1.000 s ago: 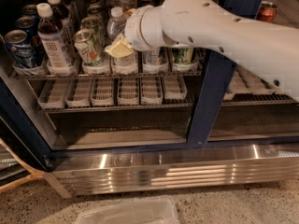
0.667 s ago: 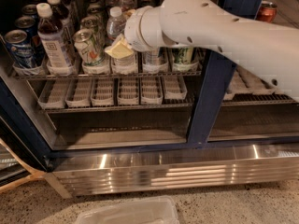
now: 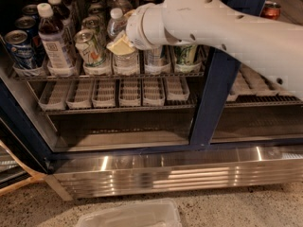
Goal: Pick water bottle from top shelf of fridge
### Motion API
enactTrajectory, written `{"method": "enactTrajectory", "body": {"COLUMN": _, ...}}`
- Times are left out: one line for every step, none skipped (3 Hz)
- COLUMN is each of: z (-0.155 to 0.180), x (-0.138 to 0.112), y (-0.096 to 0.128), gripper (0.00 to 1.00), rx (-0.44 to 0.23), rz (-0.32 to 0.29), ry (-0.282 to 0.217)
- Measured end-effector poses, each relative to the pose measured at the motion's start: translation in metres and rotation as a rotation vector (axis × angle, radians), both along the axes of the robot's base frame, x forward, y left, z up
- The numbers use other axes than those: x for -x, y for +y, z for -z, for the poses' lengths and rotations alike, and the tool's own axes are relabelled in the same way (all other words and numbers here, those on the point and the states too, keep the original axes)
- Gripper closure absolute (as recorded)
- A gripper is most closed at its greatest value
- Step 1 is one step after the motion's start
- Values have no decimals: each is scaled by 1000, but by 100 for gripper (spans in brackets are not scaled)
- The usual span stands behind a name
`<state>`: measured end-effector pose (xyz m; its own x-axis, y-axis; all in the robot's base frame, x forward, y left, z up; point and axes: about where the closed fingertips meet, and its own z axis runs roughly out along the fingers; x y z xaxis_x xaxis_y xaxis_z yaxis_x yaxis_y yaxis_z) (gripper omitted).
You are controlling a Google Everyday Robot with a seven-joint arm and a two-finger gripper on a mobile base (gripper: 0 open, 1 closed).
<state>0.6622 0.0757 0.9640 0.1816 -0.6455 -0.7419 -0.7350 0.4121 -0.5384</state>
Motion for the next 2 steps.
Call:
{"method": "enactTrajectory", "body": {"z": 2, "x": 1, "y": 1, "gripper": 99, "rx": 2, "rz": -4, "ry": 15}}
{"method": "enactTrajectory", "body": {"z": -1, "x": 1, "y": 2, "gripper": 100, "rx": -2, "rz": -12, "ry": 23}}
